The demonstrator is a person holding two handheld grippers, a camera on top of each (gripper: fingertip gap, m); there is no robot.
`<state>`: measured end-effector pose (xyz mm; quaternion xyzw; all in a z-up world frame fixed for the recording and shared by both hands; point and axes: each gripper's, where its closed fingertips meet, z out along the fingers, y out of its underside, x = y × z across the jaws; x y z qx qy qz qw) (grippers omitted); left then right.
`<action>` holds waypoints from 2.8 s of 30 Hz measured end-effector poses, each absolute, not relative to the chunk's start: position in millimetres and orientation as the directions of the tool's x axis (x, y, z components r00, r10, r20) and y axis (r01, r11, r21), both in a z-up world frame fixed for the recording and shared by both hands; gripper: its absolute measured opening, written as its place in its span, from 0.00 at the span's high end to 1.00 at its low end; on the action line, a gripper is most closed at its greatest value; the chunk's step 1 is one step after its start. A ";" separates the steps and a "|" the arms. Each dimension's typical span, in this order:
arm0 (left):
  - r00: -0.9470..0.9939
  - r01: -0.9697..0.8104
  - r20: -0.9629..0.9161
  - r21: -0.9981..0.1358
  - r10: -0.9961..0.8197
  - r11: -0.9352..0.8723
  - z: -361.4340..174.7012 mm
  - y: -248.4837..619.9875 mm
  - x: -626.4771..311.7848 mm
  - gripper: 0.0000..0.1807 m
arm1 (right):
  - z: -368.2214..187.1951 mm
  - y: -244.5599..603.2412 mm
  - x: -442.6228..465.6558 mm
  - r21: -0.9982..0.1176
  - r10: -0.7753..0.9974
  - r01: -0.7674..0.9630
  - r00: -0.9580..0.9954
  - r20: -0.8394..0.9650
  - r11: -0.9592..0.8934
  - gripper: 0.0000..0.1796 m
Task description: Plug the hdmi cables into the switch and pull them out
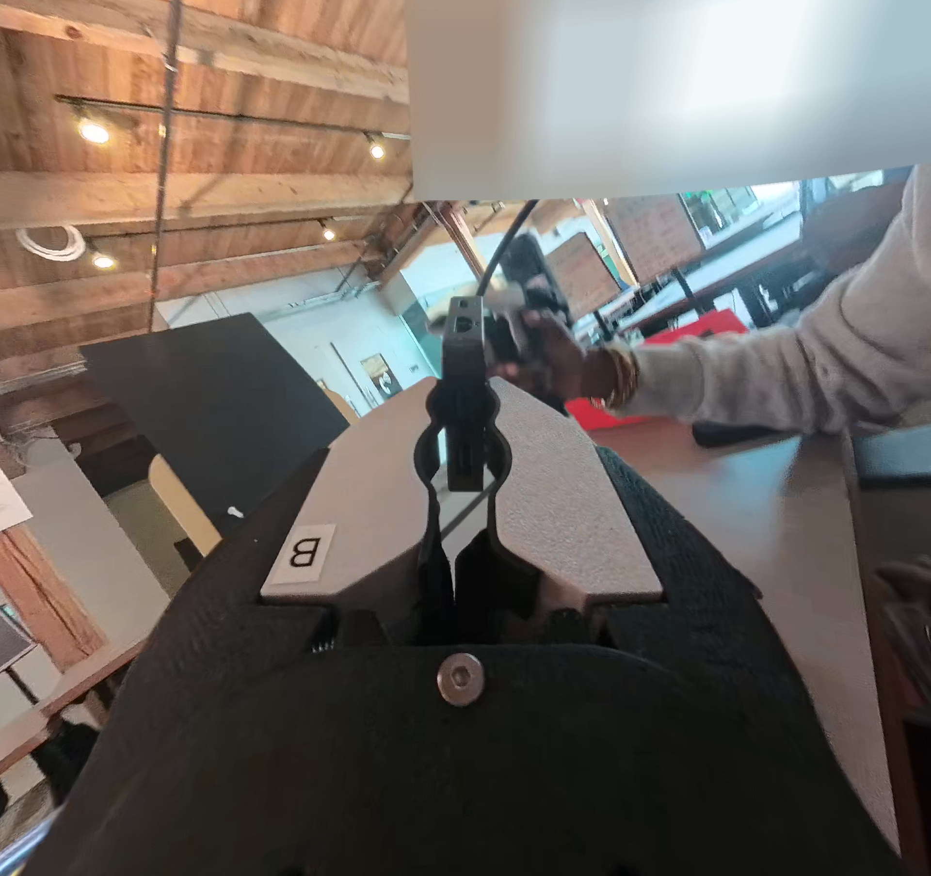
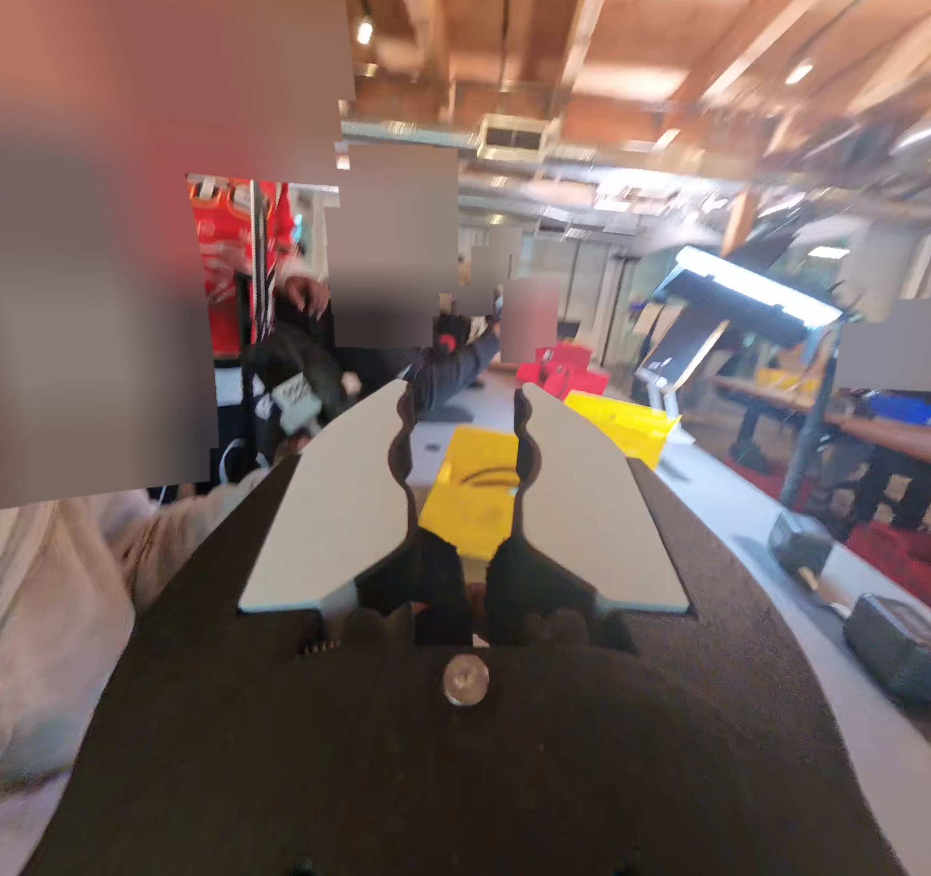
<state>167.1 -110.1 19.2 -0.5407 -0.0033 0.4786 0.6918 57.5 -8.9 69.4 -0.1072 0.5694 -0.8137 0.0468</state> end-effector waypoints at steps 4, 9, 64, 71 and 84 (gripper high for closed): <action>0.567 -0.670 -0.447 -0.739 0.691 0.072 28.0 -109.9 170.3 0.93 | 20.9 -46.8 87.3 -0.971 -0.322 -0.108 -0.930 0.174 -0.212 0.74; 0.622 -0.650 -0.414 -0.747 0.664 0.143 22.1 -92.1 169.5 0.93 | -7.4 -75.9 139.0 -0.949 -0.393 -0.236 -0.869 0.302 -0.207 0.70; 0.432 -0.399 -0.347 -0.901 0.833 -0.168 -12.5 -138.8 124.7 0.74 | -80.4 48.7 42.2 -0.757 -0.081 -0.601 -0.794 0.603 0.258 0.92; 0.826 0.038 0.101 -0.992 0.555 0.124 -58.6 -23.6 111.0 0.74 | -82.7 36.6 91.1 -0.909 -0.454 -0.046 -0.876 -0.163 0.415 0.92; 0.751 0.327 0.494 -0.854 0.438 0.405 -74.1 -0.3 88.3 0.93 | -90.1 5.6 73.9 -0.767 -0.276 -0.348 -0.933 0.230 0.540 0.61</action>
